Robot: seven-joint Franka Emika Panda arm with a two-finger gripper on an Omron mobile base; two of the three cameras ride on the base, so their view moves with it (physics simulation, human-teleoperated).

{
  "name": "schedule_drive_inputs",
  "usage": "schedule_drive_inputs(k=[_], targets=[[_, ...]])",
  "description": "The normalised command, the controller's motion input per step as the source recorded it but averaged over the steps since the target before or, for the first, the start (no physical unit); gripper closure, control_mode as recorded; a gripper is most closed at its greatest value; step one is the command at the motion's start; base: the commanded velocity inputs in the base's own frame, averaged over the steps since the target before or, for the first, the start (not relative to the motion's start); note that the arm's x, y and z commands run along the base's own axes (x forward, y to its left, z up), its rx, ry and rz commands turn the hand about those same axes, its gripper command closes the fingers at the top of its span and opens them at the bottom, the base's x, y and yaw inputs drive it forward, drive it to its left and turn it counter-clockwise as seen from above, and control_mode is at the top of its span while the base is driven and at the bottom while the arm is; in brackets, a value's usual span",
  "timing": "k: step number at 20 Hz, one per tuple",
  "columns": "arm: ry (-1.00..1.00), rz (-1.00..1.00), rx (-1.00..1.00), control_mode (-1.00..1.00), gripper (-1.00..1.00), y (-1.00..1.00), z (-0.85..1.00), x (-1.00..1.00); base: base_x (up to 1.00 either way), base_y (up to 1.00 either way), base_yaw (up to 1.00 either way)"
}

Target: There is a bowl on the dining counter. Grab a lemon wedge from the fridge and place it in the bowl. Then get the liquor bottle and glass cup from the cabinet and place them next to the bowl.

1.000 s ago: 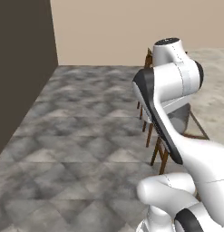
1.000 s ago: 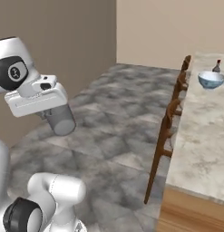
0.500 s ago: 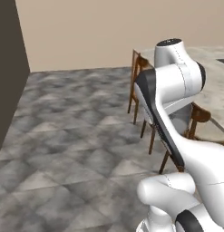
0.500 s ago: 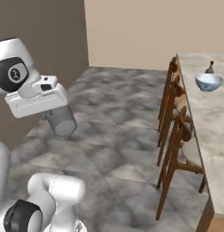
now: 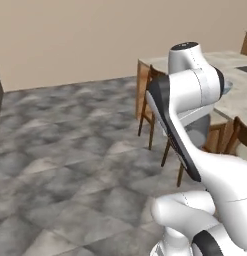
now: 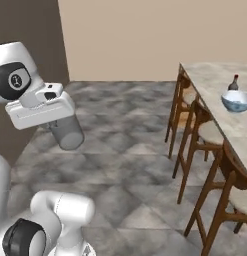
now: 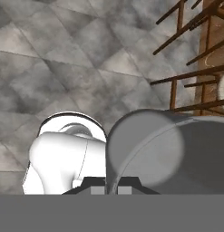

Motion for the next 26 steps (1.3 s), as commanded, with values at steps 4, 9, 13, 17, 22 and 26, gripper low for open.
schedule_drive_inputs(k=[4, 9, 13, 17, 22, 26], targets=[[0.0, 0.0, 0.0, 1.0, 1.0, 0.0, 0.0, 0.0, 1.0, 0.6, -0.39], [0.0, 0.0, 0.0, 1.0, 1.0, 0.0, 0.0, 0.0, 1.0, 0.52, -0.41], [0.0, 0.0, 0.0, 1.0, 1.0, 0.0, 0.0, 0.0, 0.99, 0.4, -0.45], [0.0, 0.0, 0.0, 1.0, 1.0, 0.0, 0.0, 0.0, 0.93, 0.31, -0.49], [0.0, 0.0, 0.0, 1.0, 1.0, 0.0, 0.0, 0.0, 0.85, 0.21, -0.51], [0.0, 0.0, 0.0, 1.0, 1.0, 0.0, 0.0, 0.0, 0.76, 0.09, -0.52]])
